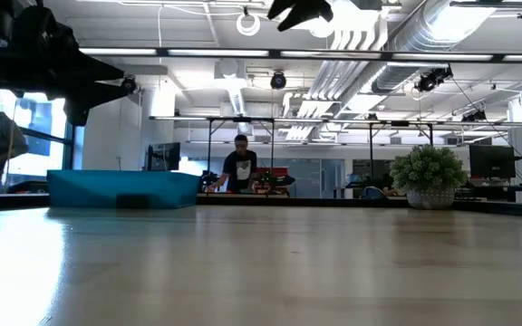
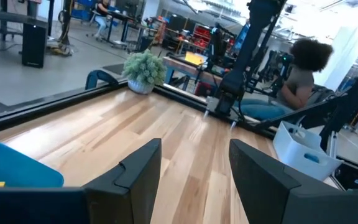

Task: Sort & place blocks by color
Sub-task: Return to Home Position

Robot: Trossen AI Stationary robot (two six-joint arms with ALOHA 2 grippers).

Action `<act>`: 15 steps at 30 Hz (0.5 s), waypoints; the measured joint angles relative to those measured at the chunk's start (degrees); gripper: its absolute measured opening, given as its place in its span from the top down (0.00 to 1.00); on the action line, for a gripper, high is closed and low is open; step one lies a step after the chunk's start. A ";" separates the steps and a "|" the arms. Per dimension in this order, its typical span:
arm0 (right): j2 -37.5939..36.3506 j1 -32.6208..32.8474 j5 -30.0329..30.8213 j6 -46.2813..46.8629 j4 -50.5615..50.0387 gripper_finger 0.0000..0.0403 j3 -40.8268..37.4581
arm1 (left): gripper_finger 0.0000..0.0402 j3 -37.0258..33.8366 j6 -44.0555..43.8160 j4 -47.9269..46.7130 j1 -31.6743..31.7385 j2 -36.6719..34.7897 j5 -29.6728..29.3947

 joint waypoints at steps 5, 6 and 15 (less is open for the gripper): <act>-3.84 -1.41 0.07 -4.01 -2.97 0.53 0.00 | 0.56 0.00 0.15 -0.01 0.00 0.00 -0.02; -5.09 -1.60 0.04 -4.90 -3.72 0.53 0.00 | 0.56 0.00 0.17 0.00 0.00 0.00 -0.02; -19.68 -2.51 0.09 -8.39 -6.63 0.53 -6.85 | 0.56 0.00 0.21 -0.04 0.00 0.00 -0.02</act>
